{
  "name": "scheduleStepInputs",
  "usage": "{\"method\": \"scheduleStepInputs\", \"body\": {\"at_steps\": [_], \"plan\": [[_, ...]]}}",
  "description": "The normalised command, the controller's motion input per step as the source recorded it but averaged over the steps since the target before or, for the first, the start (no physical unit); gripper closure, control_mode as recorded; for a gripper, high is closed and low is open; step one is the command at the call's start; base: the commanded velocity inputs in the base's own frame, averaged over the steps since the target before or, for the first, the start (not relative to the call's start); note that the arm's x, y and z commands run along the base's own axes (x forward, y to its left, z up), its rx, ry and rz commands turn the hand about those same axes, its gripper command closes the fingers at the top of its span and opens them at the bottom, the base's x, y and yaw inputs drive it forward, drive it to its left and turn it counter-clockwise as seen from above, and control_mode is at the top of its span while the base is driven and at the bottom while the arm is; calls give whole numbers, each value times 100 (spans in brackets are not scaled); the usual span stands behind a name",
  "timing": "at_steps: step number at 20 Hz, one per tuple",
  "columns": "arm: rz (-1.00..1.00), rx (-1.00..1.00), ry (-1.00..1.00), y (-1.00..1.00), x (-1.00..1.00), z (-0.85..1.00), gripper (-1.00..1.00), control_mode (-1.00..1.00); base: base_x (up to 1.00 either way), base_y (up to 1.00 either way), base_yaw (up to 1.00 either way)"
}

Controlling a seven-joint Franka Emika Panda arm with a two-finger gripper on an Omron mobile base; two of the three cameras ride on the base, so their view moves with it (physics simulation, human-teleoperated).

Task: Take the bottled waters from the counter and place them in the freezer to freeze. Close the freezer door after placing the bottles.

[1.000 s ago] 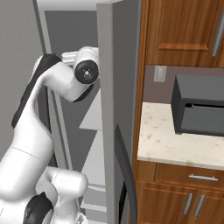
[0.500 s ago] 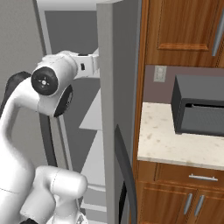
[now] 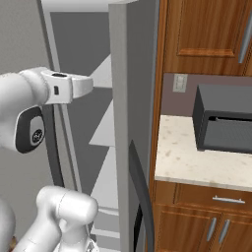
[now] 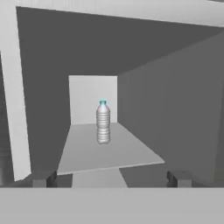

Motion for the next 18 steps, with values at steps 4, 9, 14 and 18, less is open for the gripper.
{"method": "scheduleStepInputs", "body": {"at_steps": [4, 9, 14, 18], "plan": [[-4, -7, 32, -1, -44, -2, -100, -100, 0, 0, 0], [4, 11, 9, -17, -28, 2, -100, -100, 0, 0, 0], [1, 11, 26, -21, 0, -20, -100, -100, 0, 0, 0], [-5, 1, 25, 23, -12, -46, -100, -100, 0, 0, 0]]}}
